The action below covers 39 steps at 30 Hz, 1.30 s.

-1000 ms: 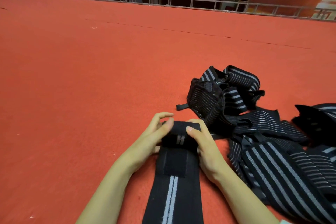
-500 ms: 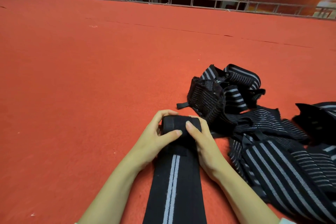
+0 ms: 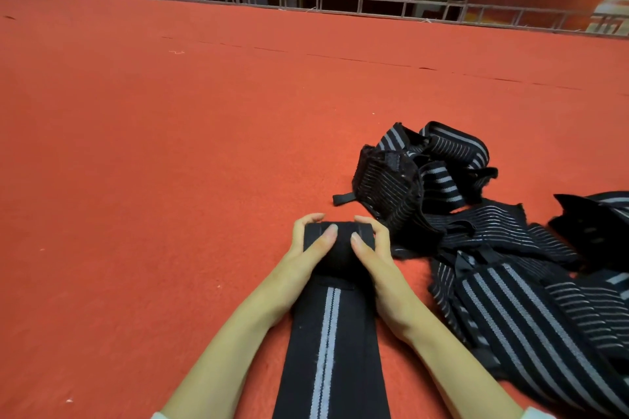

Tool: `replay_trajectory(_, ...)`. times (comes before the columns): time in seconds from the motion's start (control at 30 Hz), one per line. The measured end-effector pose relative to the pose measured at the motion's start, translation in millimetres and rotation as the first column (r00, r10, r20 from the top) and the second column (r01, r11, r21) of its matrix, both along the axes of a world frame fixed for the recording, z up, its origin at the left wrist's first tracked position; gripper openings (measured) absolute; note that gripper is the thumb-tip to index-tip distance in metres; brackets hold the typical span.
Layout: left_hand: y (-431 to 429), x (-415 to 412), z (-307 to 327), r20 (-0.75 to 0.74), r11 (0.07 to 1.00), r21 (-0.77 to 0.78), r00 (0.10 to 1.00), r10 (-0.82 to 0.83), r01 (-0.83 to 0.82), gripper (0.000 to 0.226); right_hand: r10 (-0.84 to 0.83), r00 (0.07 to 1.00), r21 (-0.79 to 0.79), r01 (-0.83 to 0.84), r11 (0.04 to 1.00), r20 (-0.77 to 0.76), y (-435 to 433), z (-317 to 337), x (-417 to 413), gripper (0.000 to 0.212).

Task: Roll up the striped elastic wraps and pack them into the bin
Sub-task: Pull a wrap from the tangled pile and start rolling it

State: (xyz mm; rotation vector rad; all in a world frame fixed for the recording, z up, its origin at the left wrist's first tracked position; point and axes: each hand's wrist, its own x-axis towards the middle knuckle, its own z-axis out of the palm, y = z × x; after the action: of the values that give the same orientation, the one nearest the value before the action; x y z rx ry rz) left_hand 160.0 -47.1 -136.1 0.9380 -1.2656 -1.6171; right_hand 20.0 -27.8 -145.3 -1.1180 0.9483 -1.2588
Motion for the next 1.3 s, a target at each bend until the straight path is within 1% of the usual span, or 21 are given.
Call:
replay_trajectory(0.07,-2,1,-3,0.008,0.999,-0.032,1.0,-0.008,0.009,0.05,-0.016,1.0,0.002,0.016,1.0,-0.025,-2,-4,-2,0.045)
replay_trajectory(0.13,-3,4,-2,0.006,0.998,-0.06,1.0,-0.002,0.003,0.044,-0.014,0.999,-0.004,0.014,1.0,-0.036,-2,-2,0,0.055)
replay_trajectory(0.23,-8,8,-6,-0.004,0.986,-0.163,1.0,0.017,-0.018,0.037,-0.029,0.999,0.024,0.029,0.999,-0.029,-8,-7,0,0.061)
replay_trajectory(0.33,-8,10,-4,0.044,0.964,-0.264,0.998,0.053,-0.039,0.035,-0.032,0.999,0.03,0.033,0.999,-0.024,-7,-5,0,0.057)
replay_trajectory(0.47,-8,9,-3,0.072,0.941,-0.332,0.993,0.089,-0.06,0.036,-0.061,0.997,-0.015,0.061,0.998,-0.05,-9,-10,-4,0.049)
replay_trajectory(0.5,-8,9,-3,0.072,0.945,-0.321,0.994,0.084,-0.057,0.036,-0.074,0.995,-0.028,0.072,0.997,-0.062,-10,-12,-5,0.049)
replay_trajectory(0.6,-7,8,2,0.025,0.987,-0.159,1.0,-0.006,0.01,0.038,-0.089,0.99,-0.076,0.081,0.994,-0.109,-11,-14,-8,0.049)
replay_trajectory(0.67,-8,7,1,0.038,0.987,-0.163,0.999,0.005,0.001,0.036,-0.087,0.989,-0.092,0.076,0.993,-0.122,-11,-13,-10,0.05)
replay_trajectory(0.73,-10,7,0,-0.001,0.985,-0.172,1.0,0.03,-0.029,0.029,-0.074,0.99,-0.108,0.062,0.992,-0.116,-10,-12,-10,0.051)
replay_trajectory(0.83,-9,7,-4,-0.068,0.985,-0.171,0.998,-0.015,0.003,0.029,-0.05,0.998,-0.111,0.044,0.993,-0.048,-8,-9,-7,0.051)
replay_trajectory(0.87,-7,6,-3,-0.085,0.985,-0.169,0.995,-0.051,0.036,0.03,-0.049,0.999,-0.08,0.048,0.996,-0.009,-7,-7,-6,0.057)
replay_trajectory(0.9,-7,5,-4,-0.092,0.984,-0.168,0.993,-0.078,0.062,0.031,-0.052,0.999,-0.05,0.052,0.997,0.012,-7,-7,-5,0.068)
replay_trajectory(0.97,-6,3,-6,-0.101,0.981,-0.173,0.989,-0.107,0.088,0.032,-0.073,0.997,-0.024,0.074,0.997,0.011,-6,-5,-2,0.088)
replay_trajectory(1.03,-3,0,-7,-0.137,0.984,-0.155,0.984,-0.116,0.094,0.034,-0.101,0.995,-0.031,0.102,0.994,0.026,-6,-4,-2,0.091)
replay_trajectory(1.1,-1,-5,-6,-0.156,0.986,-0.149,0.983,-0.097,0.074,0.037,-0.111,0.993,-0.031,0.113,0.993,0.038,-6,-4,-3,0.084)
replay_trajectory(1.17,-4,-15,-2,-0.109,0.984,-0.176,0.994,0.015,-0.034,0.036,-0.11,0.992,-0.04,0.113,0.993,0.057,-6,-5,-4,0.06)
replay_trajectory(1.2,-6,-19,2,-0.07,0.975,-0.191,0.993,0.098,-0.11,0.039,-0.118,0.991,-0.041,0.121,0.992,0.069,-5,-4,-4,0.047)
replay_trajectory(1.23,-6,-19,5,-0.053,0.965,-0.208,0.987,0.152,-0.16,0.053,-0.126,0.989,-0.043,0.129,0.991,0.073,-6,-4,-3,0.039)
replay_trajectory(1.27,-6,-15,2,-0.037,0.961,-0.219,0.986,0.163,-0.167,0.068,-0.128,0.989,-0.043,0.132,0.99,0.072,-7,-4,-3,0.036)
replay_trajectory(1.3,-6,-10,1,-0.014,0.965,-0.202,0.986,0.167,-0.166,0.072,-0.124,0.99,-0.043,0.127,0.991,0.065,-8,-4,-3,0.035)
